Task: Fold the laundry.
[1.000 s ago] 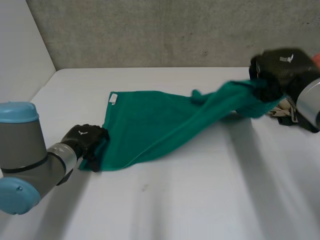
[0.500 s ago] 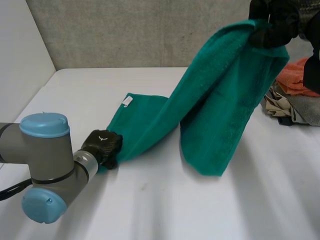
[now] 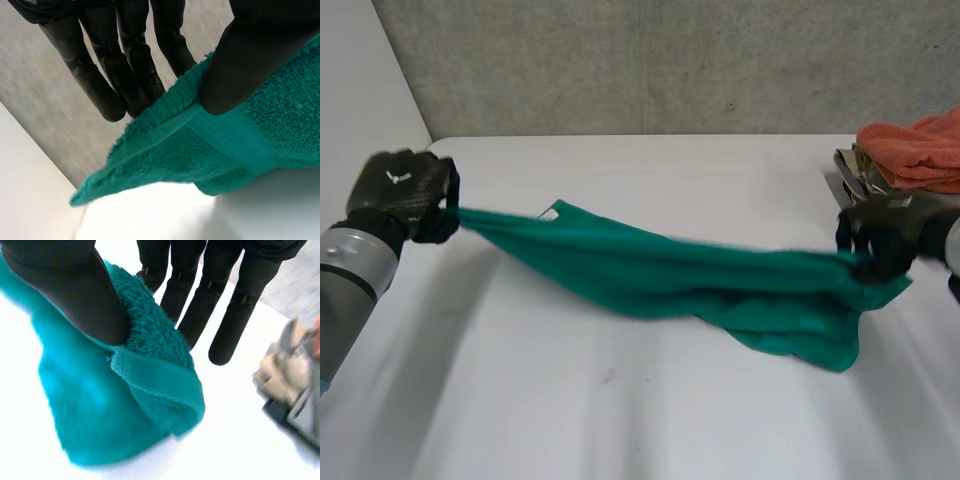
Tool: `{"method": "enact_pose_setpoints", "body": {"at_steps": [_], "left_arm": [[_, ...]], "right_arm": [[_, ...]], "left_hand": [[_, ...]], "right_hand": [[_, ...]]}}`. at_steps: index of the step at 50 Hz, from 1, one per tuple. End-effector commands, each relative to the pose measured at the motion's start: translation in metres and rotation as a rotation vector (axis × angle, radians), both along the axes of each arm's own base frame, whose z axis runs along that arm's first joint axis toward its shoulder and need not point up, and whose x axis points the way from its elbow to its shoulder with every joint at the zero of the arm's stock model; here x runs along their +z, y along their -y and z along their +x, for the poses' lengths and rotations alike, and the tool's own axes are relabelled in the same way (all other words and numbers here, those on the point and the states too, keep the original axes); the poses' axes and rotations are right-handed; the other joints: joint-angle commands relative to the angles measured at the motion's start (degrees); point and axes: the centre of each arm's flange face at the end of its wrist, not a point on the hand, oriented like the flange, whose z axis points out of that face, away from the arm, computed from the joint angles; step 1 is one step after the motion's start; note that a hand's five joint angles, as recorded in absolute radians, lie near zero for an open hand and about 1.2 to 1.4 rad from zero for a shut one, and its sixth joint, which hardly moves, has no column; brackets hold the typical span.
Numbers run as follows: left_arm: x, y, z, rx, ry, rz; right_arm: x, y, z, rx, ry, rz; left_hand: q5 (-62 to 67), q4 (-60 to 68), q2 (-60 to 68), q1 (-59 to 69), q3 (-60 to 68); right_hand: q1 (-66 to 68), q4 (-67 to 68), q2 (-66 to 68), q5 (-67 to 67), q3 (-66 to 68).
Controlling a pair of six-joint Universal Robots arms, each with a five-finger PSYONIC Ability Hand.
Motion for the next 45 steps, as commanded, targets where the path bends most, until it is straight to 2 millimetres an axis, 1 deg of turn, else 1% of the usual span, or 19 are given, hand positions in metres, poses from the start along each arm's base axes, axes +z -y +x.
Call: {"method": "enact_pose_setpoints", "body": {"at_steps": [1,4,6,8,9,10,12,13,14,16,19,23,26,33,34,37,41,44,45], "left_arm": [[-0.038,0.052,-0.002,0.02,0.159,0.091],[-0.033,0.071,-0.008,0.026,0.202,0.046],[-0.01,0.09,-0.017,0.039,0.21,-0.054],[0.021,0.101,-0.022,0.053,0.184,-0.161],[0.054,0.11,-0.025,0.073,0.139,-0.278],[0.072,0.113,-0.027,0.081,0.107,-0.343],[0.104,0.119,-0.027,0.104,0.037,-0.462],[0.133,0.12,-0.026,0.121,-0.051,-0.562],[0.143,0.119,-0.026,0.12,-0.083,-0.598],[0.163,0.117,-0.025,0.12,-0.164,-0.664],[0.165,0.116,-0.024,0.115,-0.201,-0.666],[0.142,0.118,-0.016,0.135,-0.178,-0.589],[0.112,0.112,-0.009,0.148,-0.152,-0.494],[0.029,0.086,-0.006,0.073,-0.066,-0.271],[0.01,0.079,-0.007,0.048,-0.043,-0.222],[-0.025,0.06,-0.006,0.013,0.019,-0.124],[-0.059,0.031,-0.004,-0.003,0.128,-0.005],[-0.075,0.011,0.0,-0.007,0.216,0.074],[-0.082,-0.004,0.003,-0.015,0.282,0.135]], "right_arm": [[-0.03,0.039,0.008,0.017,-0.129,-0.036],[-0.019,0.06,0.015,-0.021,-0.078,-0.143],[0.007,0.086,0.021,-0.064,0.002,-0.325],[0.029,0.101,0.023,-0.097,0.068,-0.46],[0.054,0.113,0.025,-0.134,0.142,-0.606],[0.066,0.119,0.025,-0.155,0.18,-0.675],[0.092,0.127,0.023,-0.198,0.26,-0.82],[0.112,0.128,0.021,-0.226,0.323,-0.921],[0.119,0.129,0.021,-0.235,0.357,-0.967],[0.132,0.128,0.022,-0.243,0.407,-1.04],[0.136,0.123,0.026,-0.234,0.426,-1.073],[0.123,0.12,0.027,-0.204,0.408,-1.02],[0.099,0.12,0.027,-0.187,0.375,-0.926],[0.016,0.107,0.023,-0.16,0.269,-0.59],[-0.003,0.102,0.021,-0.16,0.239,-0.518],[-0.031,0.092,0.017,-0.158,0.184,-0.415],[-0.078,0.072,0.01,-0.141,0.061,-0.252],[-0.09,0.062,0.005,-0.124,-0.008,-0.191],[-0.094,0.055,0.002,-0.114,-0.051,-0.151]], "left_hand": [[13.7,11.5,11.4,13.3,11.9],[13.7,11.5,11.4,13.3,11.9],[13.7,11.5,11.4,13.3,11.9],[13.7,11.5,11.4,13.3,11.9],[13.7,11.5,11.4,13.3,11.9],[13.7,11.5,11.4,13.3,11.9],[13.7,11.5,11.4,13.3,11.9],[13.7,11.5,11.4,13.3,11.9],[13.7,11.5,11.4,13.3,11.9],[13.7,11.5,11.4,13.3,11.9],[13.7,11.5,11.4,13.3,11.9],[13.7,11.5,11.4,13.3,11.9],[13.7,11.5,11.4,13.3,11.9],[13.7,11.5,11.4,13.3,11.9],[13.7,11.5,11.4,13.3,11.9],[13.7,11.5,11.4,13.3,11.9],[13.7,11.5,11.4,13.3,11.9],[13.7,11.5,11.4,13.3,11.9],[13.7,11.5,11.4,13.3,11.9]], "right_hand": [[15.7,11.6,12.7,13.2,11.9],[15.7,11.6,12.7,13.2,11.9],[15.7,11.6,12.7,13.2,11.9],[15.7,11.6,12.7,13.2,11.9],[15.7,11.6,12.7,13.2,11.9],[15.7,11.6,12.7,13.2,11.9],[15.7,11.6,12.7,13.2,11.9],[15.7,11.6,12.7,13.2,11.9],[15.7,11.6,12.7,13.2,11.9],[15.7,11.6,12.7,13.2,11.9],[15.7,11.6,12.7,13.2,11.9],[15.7,11.6,12.7,13.2,11.9],[15.7,11.6,12.7,13.2,11.9],[15.7,11.6,12.7,13.2,11.9],[15.7,11.6,12.7,13.2,11.9],[15.7,11.6,12.7,13.2,11.9],[15.7,11.6,12.7,13.2,11.9],[15.7,11.6,12.7,13.2,11.9],[15.7,11.6,12.7,13.2,11.9]]}}
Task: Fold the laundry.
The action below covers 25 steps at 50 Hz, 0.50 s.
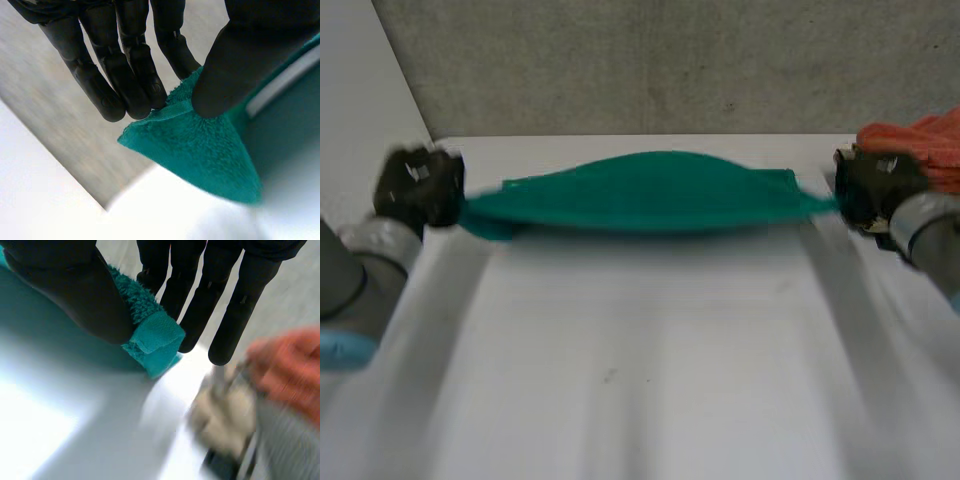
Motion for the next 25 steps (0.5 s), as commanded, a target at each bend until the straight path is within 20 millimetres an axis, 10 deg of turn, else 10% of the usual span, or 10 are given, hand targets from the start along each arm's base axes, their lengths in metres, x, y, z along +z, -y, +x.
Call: {"method": "enact_pose_setpoints", "body": {"at_steps": [1,13,20,25], "left_arm": [[-0.049,-0.063,0.009,-0.018,0.258,0.255],[-0.034,-0.159,0.033,-0.13,0.588,0.685],[-0.018,-0.131,0.012,-0.163,0.551,0.52],[-0.011,-0.076,-0.016,-0.122,0.484,0.336]], "right_arm": [[-0.047,-0.034,-0.016,0.02,-0.203,0.241],[-0.009,-0.111,-0.054,0.182,-0.65,0.559],[-0.016,-0.09,-0.042,0.162,-0.598,0.463],[-0.027,-0.055,-0.03,0.069,-0.473,0.338]], "left_hand": [[13.7,11.5,11.3,13.3,11.8],[13.7,11.5,11.3,13.3,11.8],[13.7,11.5,11.3,13.3,11.8],[13.7,11.5,11.3,13.3,11.8]], "right_hand": [[15.7,11.4,12.6,11.8,11.6],[15.7,11.4,12.6,11.8,11.6],[15.7,11.4,12.6,11.8,11.6],[15.7,11.4,12.6,11.8,11.6]]}}
